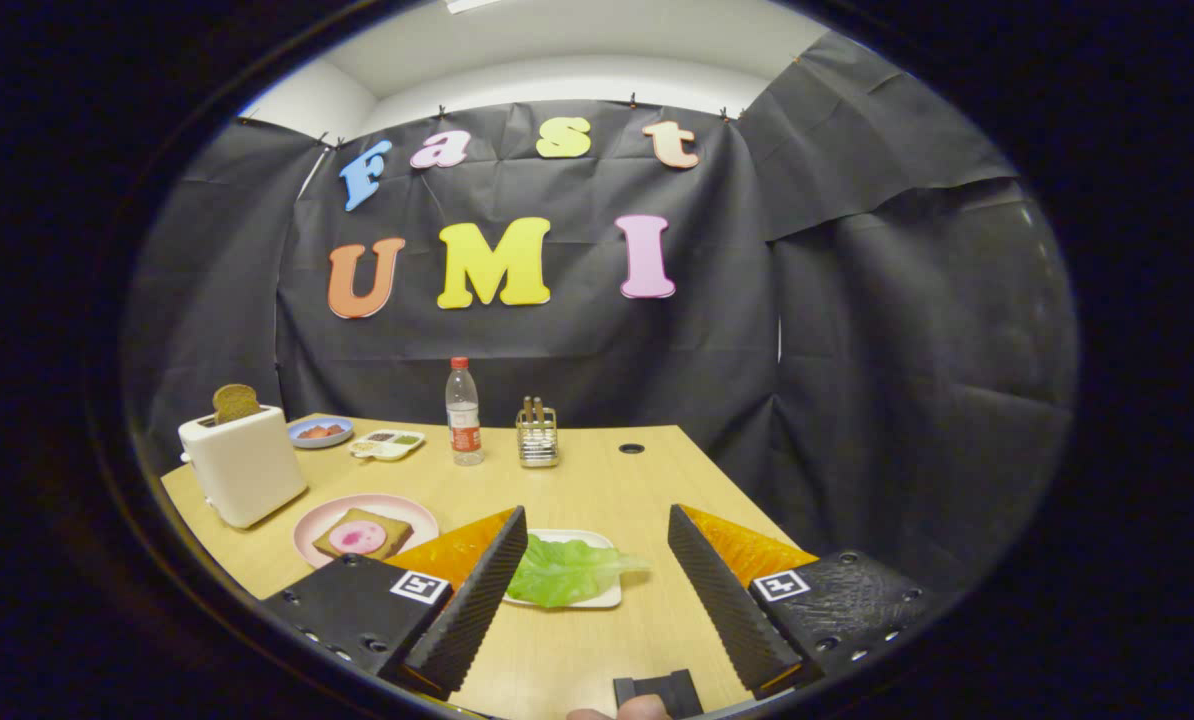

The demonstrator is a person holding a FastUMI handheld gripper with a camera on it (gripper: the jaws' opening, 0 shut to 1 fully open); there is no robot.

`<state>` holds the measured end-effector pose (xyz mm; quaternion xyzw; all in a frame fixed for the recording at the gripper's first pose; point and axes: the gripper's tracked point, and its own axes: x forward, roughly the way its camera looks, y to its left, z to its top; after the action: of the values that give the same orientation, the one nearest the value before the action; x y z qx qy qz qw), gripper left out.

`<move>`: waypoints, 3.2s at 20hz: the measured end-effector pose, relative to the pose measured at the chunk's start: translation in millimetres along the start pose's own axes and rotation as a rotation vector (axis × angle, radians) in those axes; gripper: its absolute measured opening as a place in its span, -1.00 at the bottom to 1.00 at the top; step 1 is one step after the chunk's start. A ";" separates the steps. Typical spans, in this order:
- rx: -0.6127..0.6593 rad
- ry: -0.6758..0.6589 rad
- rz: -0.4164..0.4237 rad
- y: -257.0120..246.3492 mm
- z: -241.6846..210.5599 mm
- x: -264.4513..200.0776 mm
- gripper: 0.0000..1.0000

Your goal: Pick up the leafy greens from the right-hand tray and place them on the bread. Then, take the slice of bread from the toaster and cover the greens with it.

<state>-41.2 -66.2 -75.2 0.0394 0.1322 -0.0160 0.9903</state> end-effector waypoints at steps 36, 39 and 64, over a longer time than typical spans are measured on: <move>0.676 0.514 -0.138 -21.3 -108.9 148.0 -1.00; 0.683 0.472 -0.102 -16.3 -88.7 140.3 -1.00; 0.658 0.337 0.281 264.1 46.5 82.6 -1.00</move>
<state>61.7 191.4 -32.8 0.3744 0.2739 0.0850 0.8818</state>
